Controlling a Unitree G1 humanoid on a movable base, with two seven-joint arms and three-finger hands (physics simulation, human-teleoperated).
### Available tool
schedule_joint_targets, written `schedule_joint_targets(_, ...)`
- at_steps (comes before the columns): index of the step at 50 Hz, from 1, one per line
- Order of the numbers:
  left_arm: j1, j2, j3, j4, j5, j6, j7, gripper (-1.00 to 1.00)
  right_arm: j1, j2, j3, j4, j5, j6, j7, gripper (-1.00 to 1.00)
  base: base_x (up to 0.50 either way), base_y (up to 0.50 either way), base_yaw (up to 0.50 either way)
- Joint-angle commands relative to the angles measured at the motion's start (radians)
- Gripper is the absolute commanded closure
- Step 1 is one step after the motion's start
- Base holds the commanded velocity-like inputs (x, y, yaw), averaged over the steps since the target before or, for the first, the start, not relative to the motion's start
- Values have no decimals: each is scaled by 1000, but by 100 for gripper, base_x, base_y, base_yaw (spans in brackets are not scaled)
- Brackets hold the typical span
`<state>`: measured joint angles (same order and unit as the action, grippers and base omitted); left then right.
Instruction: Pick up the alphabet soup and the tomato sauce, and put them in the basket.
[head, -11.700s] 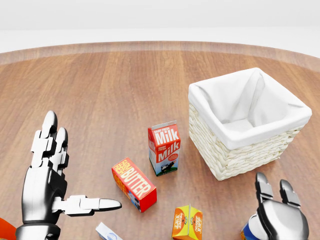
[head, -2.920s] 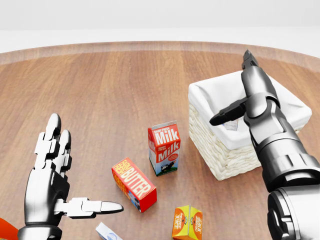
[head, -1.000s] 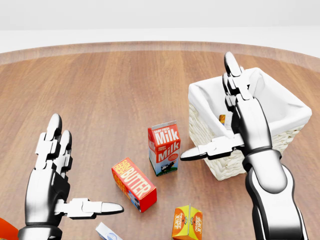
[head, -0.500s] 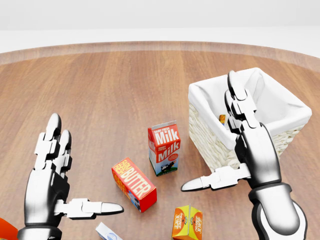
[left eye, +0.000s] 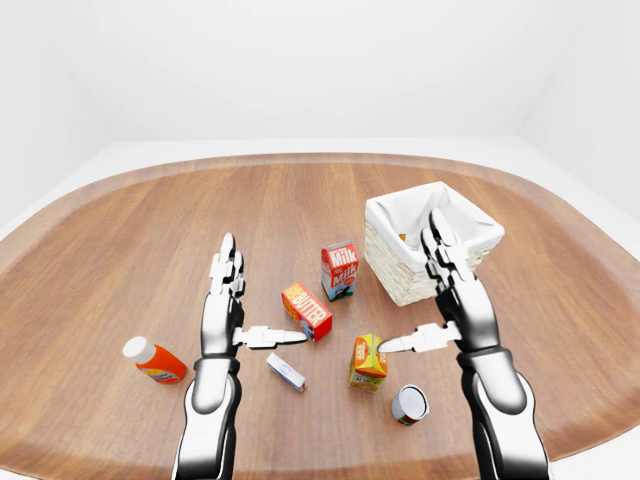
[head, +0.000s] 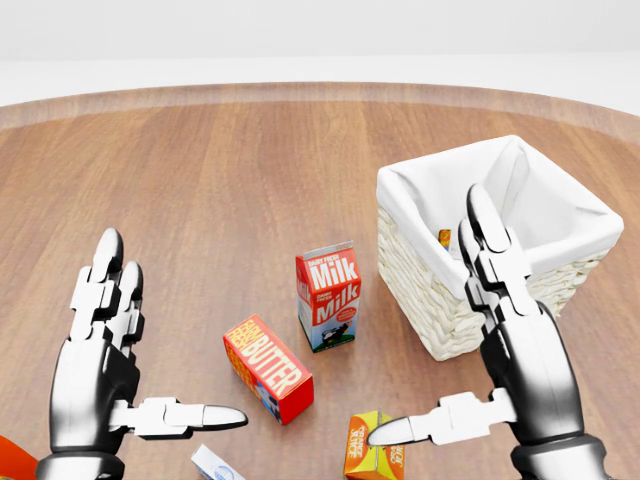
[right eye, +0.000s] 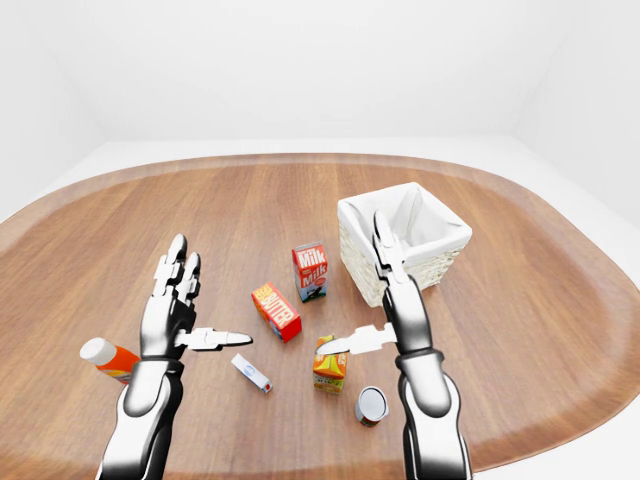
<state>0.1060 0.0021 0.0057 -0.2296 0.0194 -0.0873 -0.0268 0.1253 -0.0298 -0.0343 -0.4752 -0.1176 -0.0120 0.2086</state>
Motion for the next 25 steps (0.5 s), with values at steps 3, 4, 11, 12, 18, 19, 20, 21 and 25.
schedule_joint_targets(3,-3,0,3,-1,-4,0,1,-100,127,13,35,-89,-19,-48,2,-100,0,0,0)
schedule_joint_targets(4,-2,0,2,-3,-4,0,1,-100,133,13,36,-92,-20,-50,2,-100,0,0,0)
schedule_joint_targets(11,-3,0,4,-8,-6,0,3,-100,215,13,56,-120,-25,-75,-1,-100,0,0,0)
schedule_joint_targets(12,-3,0,4,-7,-6,0,3,-100,218,13,58,-118,-27,-75,-2,-100,0,0,0)
schedule_joint_targets(18,-4,0,4,-6,-6,0,4,-100,255,8,67,-91,-47,-75,-13,-100,0,0,0)
schedule_joint_targets(19,-6,0,4,-5,-5,0,5,-100,261,7,67,-92,-47,-75,-13,-100,0,0,0)
schedule_joint_targets(20,-6,0,4,5,-6,0,4,-100,273,6,67,-99,-50,-75,-14,-100,0,0,0)
schedule_joint_targets(21,-6,0,5,9,-6,0,4,-100,279,6,68,-103,-52,-75,-15,-100,0,0,0)
schedule_joint_targets(25,-1,0,2,-12,-5,0,4,-100,311,2,80,-111,-65,-75,-16,-100,0,0,0)
